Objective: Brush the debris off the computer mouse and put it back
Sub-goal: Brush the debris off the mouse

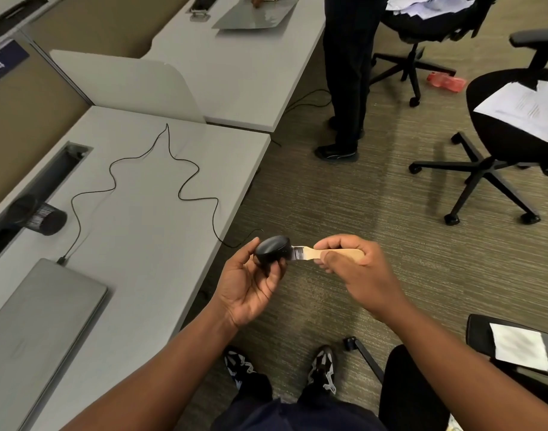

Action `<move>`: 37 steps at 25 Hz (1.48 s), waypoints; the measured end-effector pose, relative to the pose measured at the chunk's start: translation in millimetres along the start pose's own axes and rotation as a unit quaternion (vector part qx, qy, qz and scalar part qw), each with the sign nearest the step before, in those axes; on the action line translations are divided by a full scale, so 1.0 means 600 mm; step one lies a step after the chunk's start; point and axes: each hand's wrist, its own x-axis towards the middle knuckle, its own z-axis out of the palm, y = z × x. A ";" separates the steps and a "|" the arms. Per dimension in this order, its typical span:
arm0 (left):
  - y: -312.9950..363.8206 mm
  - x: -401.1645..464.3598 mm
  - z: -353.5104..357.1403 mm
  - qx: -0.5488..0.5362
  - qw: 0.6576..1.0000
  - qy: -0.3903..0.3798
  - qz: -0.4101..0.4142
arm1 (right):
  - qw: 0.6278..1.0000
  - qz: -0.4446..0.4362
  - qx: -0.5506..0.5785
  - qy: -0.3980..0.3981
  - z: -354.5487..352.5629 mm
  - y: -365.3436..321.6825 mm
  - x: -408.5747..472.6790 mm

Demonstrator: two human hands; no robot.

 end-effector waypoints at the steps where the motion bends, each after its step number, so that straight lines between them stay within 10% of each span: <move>1: 0.000 0.000 -0.001 -0.002 1.000 0.006 0.007 | 1.000 -0.001 0.023 0.005 -0.001 -0.002 0.000; 19: -0.007 0.027 0.010 0.214 0.946 0.174 0.170 | 0.998 -0.058 -0.030 0.000 -0.004 -0.003 -0.005; 32: 0.014 0.011 -0.010 0.318 0.943 0.038 0.088 | 0.997 -0.015 -0.069 -0.030 -0.010 -0.004 0.014; 37: 0.016 0.009 -0.005 0.444 0.892 0.011 0.087 | 0.992 -0.066 -0.107 -0.023 -0.007 -0.007 0.020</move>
